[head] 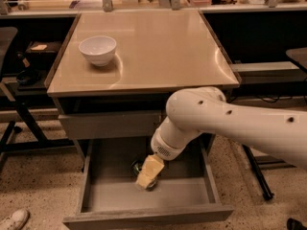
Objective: Pick green can from middle drawer and place on counter
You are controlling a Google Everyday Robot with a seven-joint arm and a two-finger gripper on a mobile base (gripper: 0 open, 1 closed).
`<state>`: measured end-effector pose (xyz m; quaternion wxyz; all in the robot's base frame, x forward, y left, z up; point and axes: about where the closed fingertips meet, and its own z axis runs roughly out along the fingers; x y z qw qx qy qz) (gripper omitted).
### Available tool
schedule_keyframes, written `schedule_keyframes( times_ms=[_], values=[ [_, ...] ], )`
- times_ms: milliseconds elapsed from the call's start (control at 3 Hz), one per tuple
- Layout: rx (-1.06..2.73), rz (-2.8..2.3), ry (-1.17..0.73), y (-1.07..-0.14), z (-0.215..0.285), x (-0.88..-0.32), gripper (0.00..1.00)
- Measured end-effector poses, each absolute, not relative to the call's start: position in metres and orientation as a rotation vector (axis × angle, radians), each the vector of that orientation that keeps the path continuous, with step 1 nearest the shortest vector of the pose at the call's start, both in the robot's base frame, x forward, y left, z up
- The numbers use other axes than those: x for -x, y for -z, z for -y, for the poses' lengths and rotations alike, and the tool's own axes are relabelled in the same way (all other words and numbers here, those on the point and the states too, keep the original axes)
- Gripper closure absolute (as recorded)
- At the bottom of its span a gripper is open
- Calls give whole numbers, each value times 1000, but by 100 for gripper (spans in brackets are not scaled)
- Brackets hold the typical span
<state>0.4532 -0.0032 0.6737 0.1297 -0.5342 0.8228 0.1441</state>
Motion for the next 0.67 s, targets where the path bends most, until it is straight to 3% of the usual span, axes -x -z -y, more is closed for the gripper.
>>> schedule_keyframes(
  times_ms=[667],
  values=[
    [1384, -2471, -462, -570, -22, -496, 0]
  ],
)
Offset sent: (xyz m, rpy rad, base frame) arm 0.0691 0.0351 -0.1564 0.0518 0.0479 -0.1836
